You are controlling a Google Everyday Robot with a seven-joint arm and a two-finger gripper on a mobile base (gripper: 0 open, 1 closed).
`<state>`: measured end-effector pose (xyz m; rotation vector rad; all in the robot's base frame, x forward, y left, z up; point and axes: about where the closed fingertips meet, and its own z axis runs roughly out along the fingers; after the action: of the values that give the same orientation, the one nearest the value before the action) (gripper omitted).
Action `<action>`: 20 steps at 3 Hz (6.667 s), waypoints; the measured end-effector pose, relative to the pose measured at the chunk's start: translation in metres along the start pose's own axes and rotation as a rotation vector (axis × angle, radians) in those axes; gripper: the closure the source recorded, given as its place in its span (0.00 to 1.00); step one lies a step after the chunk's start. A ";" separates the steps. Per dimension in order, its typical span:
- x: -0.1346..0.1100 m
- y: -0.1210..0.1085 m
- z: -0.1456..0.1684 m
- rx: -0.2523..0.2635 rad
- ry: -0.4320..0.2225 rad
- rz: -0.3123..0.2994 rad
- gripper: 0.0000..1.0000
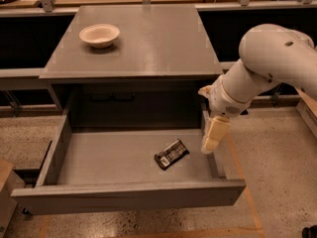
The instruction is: Pick rxbar chocolate from top drawer and place on counter
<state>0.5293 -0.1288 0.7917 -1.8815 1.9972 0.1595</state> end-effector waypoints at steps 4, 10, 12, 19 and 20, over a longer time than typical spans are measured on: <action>0.002 -0.016 0.082 -0.013 -0.185 0.059 0.00; 0.001 0.008 0.214 -0.225 -0.215 0.103 0.41; -0.002 0.007 0.206 -0.220 -0.211 0.102 0.87; -0.101 -0.070 -0.066 0.117 -0.505 -0.071 1.00; -0.101 -0.096 -0.054 0.187 -0.522 -0.044 1.00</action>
Offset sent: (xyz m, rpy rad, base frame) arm 0.0504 0.0311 -0.0804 0.2620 -0.0328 -0.0306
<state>0.6146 -0.0624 0.8947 -1.5647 1.5577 0.3925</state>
